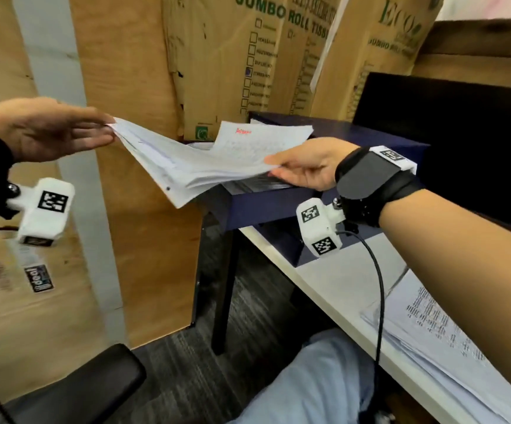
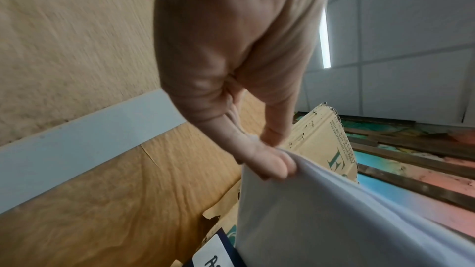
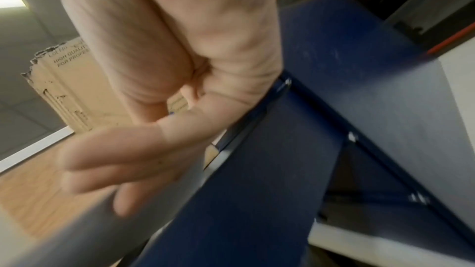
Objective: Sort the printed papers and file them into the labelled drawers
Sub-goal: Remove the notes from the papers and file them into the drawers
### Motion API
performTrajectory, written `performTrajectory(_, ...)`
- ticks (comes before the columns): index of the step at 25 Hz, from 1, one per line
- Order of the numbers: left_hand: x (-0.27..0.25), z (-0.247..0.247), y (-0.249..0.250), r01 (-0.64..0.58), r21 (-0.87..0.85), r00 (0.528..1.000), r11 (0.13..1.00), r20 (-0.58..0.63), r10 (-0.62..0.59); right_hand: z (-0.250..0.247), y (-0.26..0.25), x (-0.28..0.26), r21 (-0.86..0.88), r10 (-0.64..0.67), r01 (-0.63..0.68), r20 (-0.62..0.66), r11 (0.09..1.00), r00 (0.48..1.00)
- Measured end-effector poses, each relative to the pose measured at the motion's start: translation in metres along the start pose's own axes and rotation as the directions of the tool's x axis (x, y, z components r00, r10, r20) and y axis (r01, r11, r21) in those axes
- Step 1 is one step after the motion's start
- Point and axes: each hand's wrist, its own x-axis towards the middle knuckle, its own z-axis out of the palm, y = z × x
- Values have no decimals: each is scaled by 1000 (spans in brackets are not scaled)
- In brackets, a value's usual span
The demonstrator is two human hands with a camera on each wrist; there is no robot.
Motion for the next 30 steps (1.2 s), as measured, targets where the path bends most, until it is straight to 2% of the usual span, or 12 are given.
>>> performTrajectory(2,5,-1,4,27,-64,1000,998,-13,-28,6,4,-6,-95,108,-99,95,990,990)
performTrajectory(4,7,-3,8,69,-40,993,997,98,-65,9,5,-9,-112,144,-131,115,985,983)
performTrajectory(7,4,0,8,126,118,963,985,223,-150,5,7,-9,-27,160,-158,105,987,982)
performTrajectory(10,5,11,14,188,72,968,980,155,-197,-5,12,-5,90,168,-173,69,981,983)
performTrajectory(12,2,17,18,219,40,957,975,184,-223,-9,15,-2,174,153,-158,42,972,987)
performTrajectory(16,-10,40,21,197,275,907,941,313,-281,-8,18,2,227,93,-87,-13,970,996)
performTrajectory(20,-9,56,26,145,357,958,923,183,-221,-10,18,-4,172,55,-57,19,983,998)
performTrajectory(23,1,48,31,99,473,982,875,96,-163,-22,19,-10,-162,-78,65,-78,985,994)
performTrajectory(25,7,43,36,74,511,990,857,67,-125,-32,21,-10,-402,-258,176,-160,899,953)
performTrajectory(27,12,42,41,78,482,992,873,51,-117,-38,22,-7,-592,-468,274,-201,758,861)
performTrajectory(29,14,49,41,94,437,992,894,39,-123,-37,25,-3,-761,-663,344,-147,550,734)
performTrajectory(30,15,55,39,105,419,990,902,41,-134,-32,26,-3,-795,-711,384,-83,470,698)
